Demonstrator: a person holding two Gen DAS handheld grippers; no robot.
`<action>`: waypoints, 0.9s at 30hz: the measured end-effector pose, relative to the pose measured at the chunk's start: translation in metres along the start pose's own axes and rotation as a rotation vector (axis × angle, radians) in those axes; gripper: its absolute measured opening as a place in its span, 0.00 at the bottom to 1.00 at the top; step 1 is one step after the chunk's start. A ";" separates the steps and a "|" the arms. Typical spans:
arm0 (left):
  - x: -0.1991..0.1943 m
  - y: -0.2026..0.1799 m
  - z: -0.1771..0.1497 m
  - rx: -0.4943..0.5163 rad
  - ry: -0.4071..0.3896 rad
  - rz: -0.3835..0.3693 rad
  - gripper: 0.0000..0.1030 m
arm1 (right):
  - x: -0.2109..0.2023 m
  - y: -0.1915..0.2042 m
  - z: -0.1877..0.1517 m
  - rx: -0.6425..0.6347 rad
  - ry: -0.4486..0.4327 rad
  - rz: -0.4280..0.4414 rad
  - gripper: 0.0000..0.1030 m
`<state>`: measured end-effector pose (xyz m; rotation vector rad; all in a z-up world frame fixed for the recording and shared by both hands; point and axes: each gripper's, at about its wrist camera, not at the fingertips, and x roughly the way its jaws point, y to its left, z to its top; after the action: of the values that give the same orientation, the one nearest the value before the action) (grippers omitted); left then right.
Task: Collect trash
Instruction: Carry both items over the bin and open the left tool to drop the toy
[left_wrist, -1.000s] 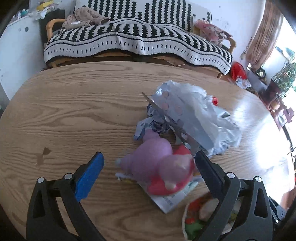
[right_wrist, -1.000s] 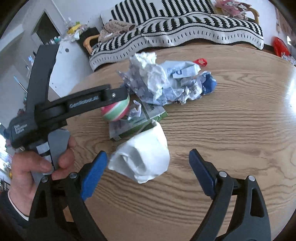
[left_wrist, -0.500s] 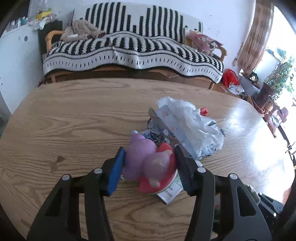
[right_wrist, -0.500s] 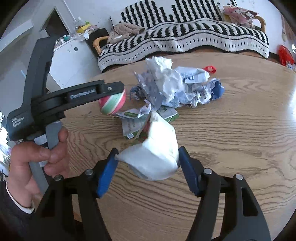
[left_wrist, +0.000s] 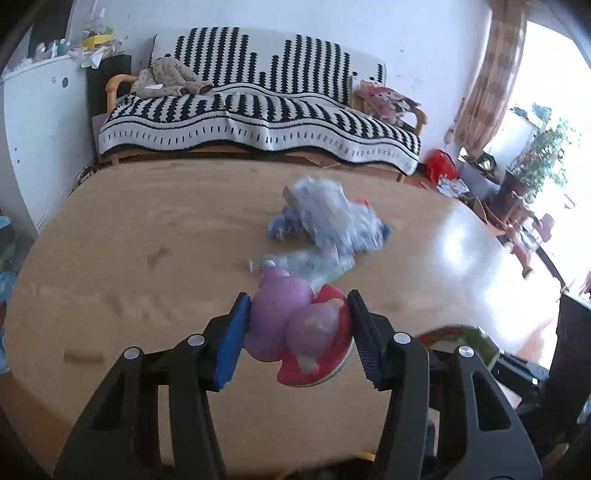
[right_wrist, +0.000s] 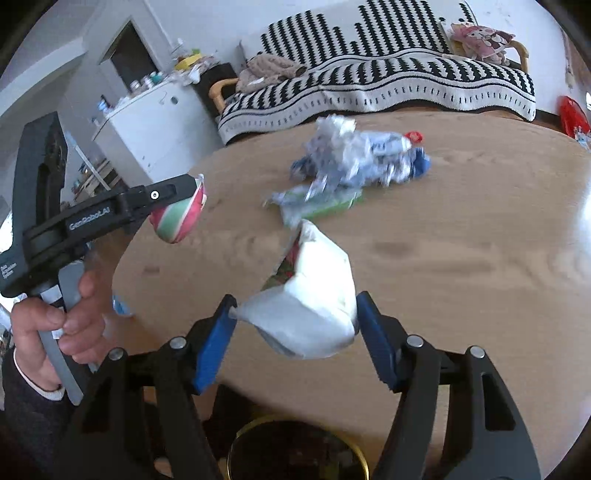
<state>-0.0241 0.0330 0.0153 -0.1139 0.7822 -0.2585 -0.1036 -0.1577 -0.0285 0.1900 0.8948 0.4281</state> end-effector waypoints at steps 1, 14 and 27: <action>-0.010 -0.002 -0.018 0.004 0.015 -0.005 0.51 | -0.005 0.004 -0.011 -0.003 0.007 -0.003 0.63; -0.032 -0.033 -0.198 -0.010 0.331 -0.109 0.51 | -0.043 -0.002 -0.165 0.109 0.182 -0.048 0.63; -0.018 -0.049 -0.248 0.038 0.451 -0.123 0.52 | -0.053 -0.011 -0.181 0.181 0.187 -0.031 0.63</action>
<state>-0.2215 -0.0108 -0.1378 -0.0680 1.2195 -0.4237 -0.2724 -0.1942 -0.1058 0.3055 1.1200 0.3396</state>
